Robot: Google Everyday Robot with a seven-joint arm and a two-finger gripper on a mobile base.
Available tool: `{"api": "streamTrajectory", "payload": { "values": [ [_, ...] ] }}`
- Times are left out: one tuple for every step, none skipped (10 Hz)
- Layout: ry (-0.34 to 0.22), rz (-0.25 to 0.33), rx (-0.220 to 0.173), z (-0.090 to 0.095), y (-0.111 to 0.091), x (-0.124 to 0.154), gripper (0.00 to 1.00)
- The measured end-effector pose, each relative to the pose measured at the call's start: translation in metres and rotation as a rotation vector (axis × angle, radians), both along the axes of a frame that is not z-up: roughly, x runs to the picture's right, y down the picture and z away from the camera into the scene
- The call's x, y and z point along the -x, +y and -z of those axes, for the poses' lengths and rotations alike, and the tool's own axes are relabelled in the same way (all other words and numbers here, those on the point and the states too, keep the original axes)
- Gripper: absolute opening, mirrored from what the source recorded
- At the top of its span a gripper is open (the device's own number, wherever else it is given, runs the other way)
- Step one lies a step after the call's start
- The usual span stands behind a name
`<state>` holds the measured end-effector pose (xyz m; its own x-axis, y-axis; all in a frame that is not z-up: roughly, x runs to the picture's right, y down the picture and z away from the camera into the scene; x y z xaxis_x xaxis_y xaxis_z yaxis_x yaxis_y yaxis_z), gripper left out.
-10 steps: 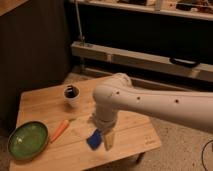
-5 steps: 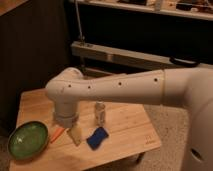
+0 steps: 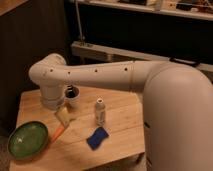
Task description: Move the arm in a circular motion
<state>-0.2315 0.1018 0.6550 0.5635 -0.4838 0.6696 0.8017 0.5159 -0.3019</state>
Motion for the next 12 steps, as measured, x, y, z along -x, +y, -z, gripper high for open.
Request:
{"api": "streamTrajectory", "payload": {
  "values": [
    [0.014, -0.018, -0.007, -0.013, -0.018, -0.011, 0.8],
    [0.037, -0.041, -0.013, -0.025, -0.036, -0.026, 0.8],
    [0.067, -0.07, -0.016, -0.036, -0.051, -0.045, 0.8],
    [0.105, -0.107, -0.016, -0.047, -0.065, -0.068, 0.8],
    [0.153, -0.155, -0.017, -0.057, -0.081, -0.098, 0.8],
    [0.194, -0.196, -0.016, -0.065, -0.093, -0.124, 0.8],
    [0.235, -0.241, -0.014, -0.071, -0.102, -0.147, 0.8],
    [0.322, -0.333, -0.003, -0.078, -0.115, -0.193, 0.8],
    [0.384, -0.404, 0.005, -0.08, -0.121, -0.224, 0.8],
    [0.438, -0.467, 0.015, -0.08, -0.124, -0.251, 0.8],
    [0.5, -0.542, 0.026, -0.078, -0.125, -0.28, 0.8],
    [0.558, -0.617, 0.035, -0.074, -0.123, -0.309, 0.8]
  ]
}}
